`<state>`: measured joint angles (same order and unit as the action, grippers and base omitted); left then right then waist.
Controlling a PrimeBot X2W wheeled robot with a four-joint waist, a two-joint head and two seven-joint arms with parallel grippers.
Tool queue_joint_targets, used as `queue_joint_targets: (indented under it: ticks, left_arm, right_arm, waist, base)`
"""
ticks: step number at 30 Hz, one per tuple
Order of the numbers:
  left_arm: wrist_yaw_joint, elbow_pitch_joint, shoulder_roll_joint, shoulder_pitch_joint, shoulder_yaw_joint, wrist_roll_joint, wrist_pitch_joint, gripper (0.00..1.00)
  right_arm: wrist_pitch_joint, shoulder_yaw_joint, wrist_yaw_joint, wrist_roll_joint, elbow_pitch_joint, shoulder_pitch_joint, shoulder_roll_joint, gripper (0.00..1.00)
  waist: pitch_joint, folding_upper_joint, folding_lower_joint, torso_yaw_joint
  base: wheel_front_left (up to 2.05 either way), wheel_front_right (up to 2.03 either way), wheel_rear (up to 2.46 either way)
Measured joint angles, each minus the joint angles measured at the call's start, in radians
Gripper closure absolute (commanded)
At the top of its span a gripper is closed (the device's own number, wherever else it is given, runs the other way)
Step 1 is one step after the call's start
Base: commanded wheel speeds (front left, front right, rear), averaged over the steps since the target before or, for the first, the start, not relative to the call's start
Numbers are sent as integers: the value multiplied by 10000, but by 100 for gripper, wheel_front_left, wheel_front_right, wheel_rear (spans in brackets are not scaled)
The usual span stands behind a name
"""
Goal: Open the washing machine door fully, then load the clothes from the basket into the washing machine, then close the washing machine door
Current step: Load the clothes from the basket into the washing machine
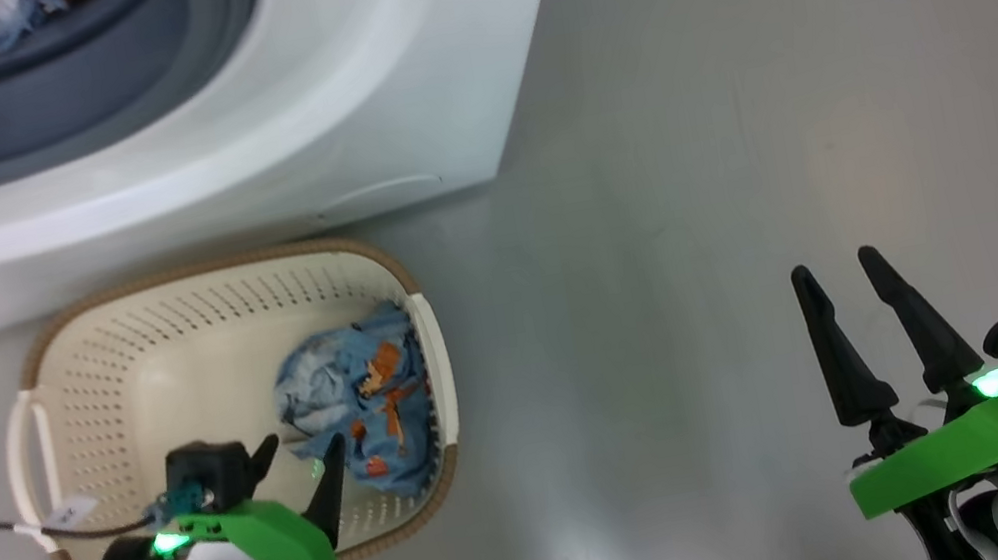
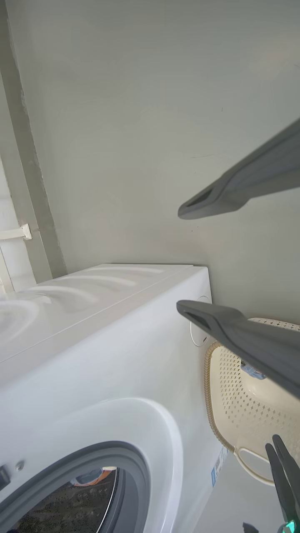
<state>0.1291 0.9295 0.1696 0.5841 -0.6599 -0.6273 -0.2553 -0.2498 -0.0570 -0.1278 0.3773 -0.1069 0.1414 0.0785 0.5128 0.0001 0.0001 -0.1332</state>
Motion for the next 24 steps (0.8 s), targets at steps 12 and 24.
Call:
queue_joint_targets:
  ticks: [12,24]
  left_arm:
    - [0,399,560,1719,-2727,-1804,0,0]
    - [0,424,1327,2964,-4878,-3616,104,0]
  right_arm:
    - [0,-245,0,-82,263,807,-169,0]
    - [0,-410,0,-67,389,1257,-247,0]
  waist:
    - [1496,-1,-1,-365]
    - [2613,0,0,-955]
  base:
    - [0,0,0]
    - [0,0,0]
